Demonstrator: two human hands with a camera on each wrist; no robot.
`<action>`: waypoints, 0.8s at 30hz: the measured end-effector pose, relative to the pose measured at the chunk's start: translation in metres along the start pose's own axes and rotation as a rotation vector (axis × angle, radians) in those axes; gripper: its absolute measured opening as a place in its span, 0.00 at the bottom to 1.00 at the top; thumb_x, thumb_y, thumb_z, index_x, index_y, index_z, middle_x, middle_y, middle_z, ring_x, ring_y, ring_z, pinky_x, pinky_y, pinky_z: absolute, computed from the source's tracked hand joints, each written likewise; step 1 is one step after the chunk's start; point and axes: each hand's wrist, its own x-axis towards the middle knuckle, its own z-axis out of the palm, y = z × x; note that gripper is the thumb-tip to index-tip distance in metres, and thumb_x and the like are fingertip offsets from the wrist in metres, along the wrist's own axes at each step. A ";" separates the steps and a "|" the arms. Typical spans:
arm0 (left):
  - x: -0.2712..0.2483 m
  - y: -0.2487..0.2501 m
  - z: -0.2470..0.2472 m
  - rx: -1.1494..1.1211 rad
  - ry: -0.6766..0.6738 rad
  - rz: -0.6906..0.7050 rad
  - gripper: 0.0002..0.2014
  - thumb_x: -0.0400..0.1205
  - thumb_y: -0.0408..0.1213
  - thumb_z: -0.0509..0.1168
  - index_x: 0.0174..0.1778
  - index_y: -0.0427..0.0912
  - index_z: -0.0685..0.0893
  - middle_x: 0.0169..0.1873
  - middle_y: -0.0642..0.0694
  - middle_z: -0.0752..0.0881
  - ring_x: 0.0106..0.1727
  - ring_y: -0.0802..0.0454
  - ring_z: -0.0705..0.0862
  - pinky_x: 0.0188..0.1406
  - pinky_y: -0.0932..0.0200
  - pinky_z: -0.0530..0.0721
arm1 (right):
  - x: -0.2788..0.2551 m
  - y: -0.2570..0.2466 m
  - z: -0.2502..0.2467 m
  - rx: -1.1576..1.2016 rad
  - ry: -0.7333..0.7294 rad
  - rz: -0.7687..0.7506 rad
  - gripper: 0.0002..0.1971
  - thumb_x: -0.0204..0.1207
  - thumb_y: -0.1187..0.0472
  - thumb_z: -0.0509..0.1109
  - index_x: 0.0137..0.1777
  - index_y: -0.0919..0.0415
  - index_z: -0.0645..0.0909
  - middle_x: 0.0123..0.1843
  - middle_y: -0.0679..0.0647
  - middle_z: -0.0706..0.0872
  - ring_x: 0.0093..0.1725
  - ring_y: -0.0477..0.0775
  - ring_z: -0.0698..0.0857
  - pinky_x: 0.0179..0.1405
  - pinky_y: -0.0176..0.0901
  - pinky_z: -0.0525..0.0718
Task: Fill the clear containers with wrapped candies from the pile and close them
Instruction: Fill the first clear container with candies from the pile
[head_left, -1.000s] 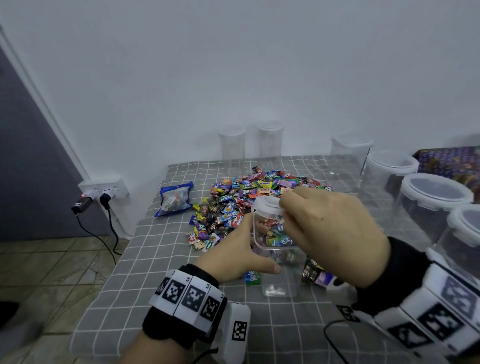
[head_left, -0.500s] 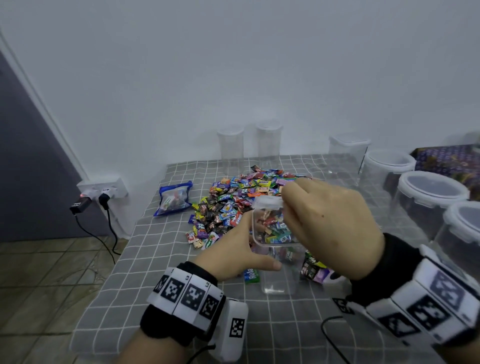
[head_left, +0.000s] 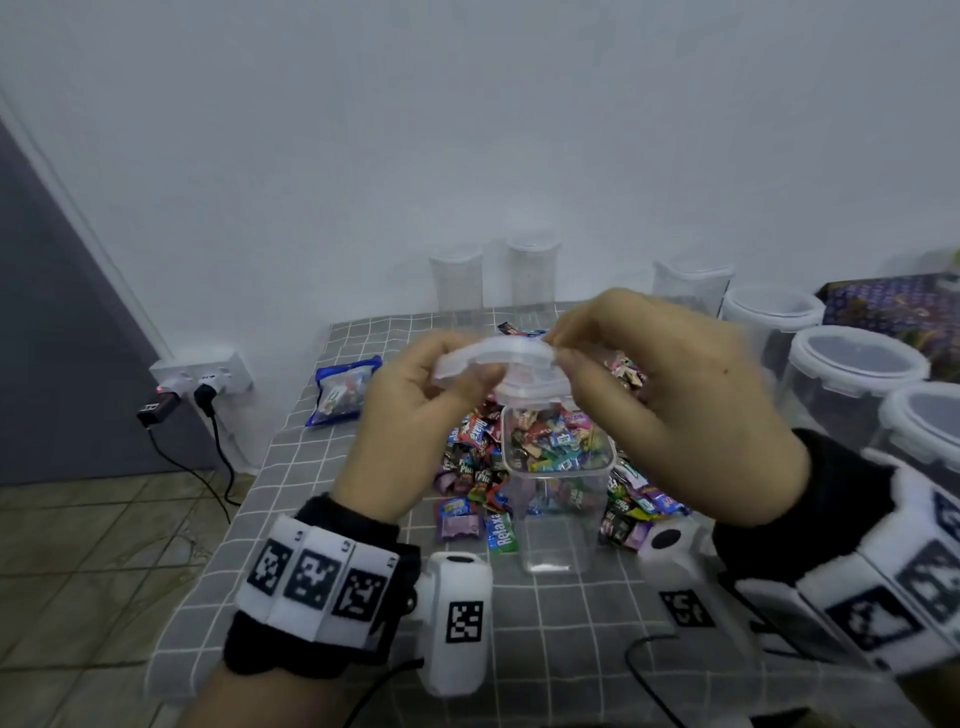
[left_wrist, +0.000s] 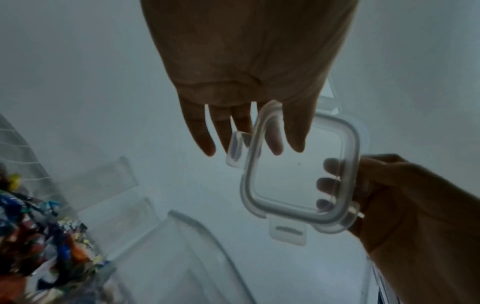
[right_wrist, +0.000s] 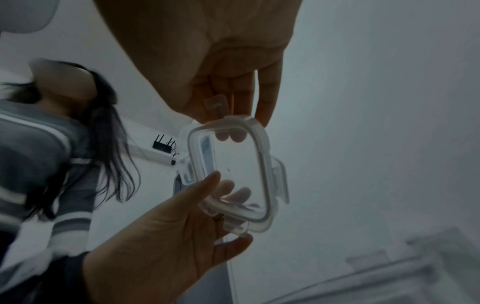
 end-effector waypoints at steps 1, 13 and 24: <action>-0.001 0.003 -0.004 0.012 0.029 0.009 0.05 0.72 0.42 0.68 0.42 0.50 0.83 0.34 0.57 0.89 0.37 0.64 0.85 0.38 0.71 0.82 | 0.001 -0.001 0.001 0.023 -0.023 0.030 0.09 0.77 0.56 0.63 0.45 0.61 0.81 0.37 0.49 0.85 0.38 0.51 0.81 0.38 0.52 0.78; -0.008 -0.065 -0.099 0.401 0.125 -0.603 0.10 0.83 0.33 0.63 0.36 0.40 0.84 0.32 0.43 0.84 0.36 0.46 0.80 0.35 0.58 0.74 | -0.029 0.052 0.016 0.130 -0.679 0.357 0.50 0.64 0.34 0.72 0.81 0.49 0.53 0.80 0.44 0.60 0.74 0.35 0.58 0.71 0.28 0.56; -0.023 -0.110 -0.105 0.758 0.059 -0.668 0.38 0.72 0.49 0.75 0.77 0.46 0.67 0.73 0.41 0.73 0.70 0.41 0.75 0.67 0.40 0.76 | -0.026 0.061 0.020 0.277 -0.745 0.534 0.49 0.61 0.32 0.64 0.82 0.49 0.53 0.80 0.41 0.60 0.78 0.40 0.60 0.76 0.41 0.62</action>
